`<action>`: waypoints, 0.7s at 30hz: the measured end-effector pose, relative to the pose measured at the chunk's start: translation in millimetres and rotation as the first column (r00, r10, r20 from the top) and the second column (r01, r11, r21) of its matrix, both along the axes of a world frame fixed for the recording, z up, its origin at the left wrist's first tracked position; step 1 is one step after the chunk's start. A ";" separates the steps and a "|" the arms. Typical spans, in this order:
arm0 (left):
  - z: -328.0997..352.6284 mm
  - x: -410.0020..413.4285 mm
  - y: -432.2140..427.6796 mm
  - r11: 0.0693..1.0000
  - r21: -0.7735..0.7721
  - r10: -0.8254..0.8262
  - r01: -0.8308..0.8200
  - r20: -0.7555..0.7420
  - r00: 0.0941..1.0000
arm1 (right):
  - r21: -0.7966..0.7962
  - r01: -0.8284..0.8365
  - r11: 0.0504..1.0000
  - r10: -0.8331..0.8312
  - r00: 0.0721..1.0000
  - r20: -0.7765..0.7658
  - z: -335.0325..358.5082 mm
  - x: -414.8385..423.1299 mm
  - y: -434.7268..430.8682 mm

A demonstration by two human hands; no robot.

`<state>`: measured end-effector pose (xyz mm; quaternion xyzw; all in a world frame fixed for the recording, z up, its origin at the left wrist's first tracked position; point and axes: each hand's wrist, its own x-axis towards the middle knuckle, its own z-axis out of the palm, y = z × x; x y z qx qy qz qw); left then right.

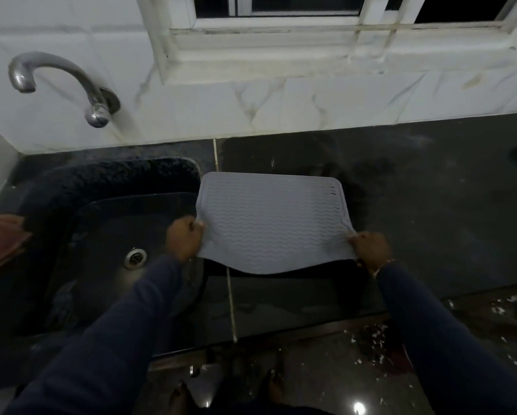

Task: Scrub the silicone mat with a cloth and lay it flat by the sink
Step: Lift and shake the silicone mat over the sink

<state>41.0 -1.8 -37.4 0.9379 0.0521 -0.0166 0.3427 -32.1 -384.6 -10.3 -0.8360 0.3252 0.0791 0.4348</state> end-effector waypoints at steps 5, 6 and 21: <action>46.8 -9.4 -27.6 0.949 -0.314 0.138 -0.019 0.360 0.923 | -0.110 0.069 0.991 -0.037 0.961 0.273 35.5 20.3 -28.4; 43.5 -15.5 -28.6 0.941 -0.337 0.151 -0.024 0.356 0.922 | -0.150 0.090 0.985 -0.042 0.953 0.301 35.1 14.5 -33.7; -26.7 -58.8 -37.9 0.933 -0.267 0.232 -0.241 -0.066 0.970 | 0.057 0.184 0.981 -0.189 0.976 0.106 -29.5 -44.4 -56.2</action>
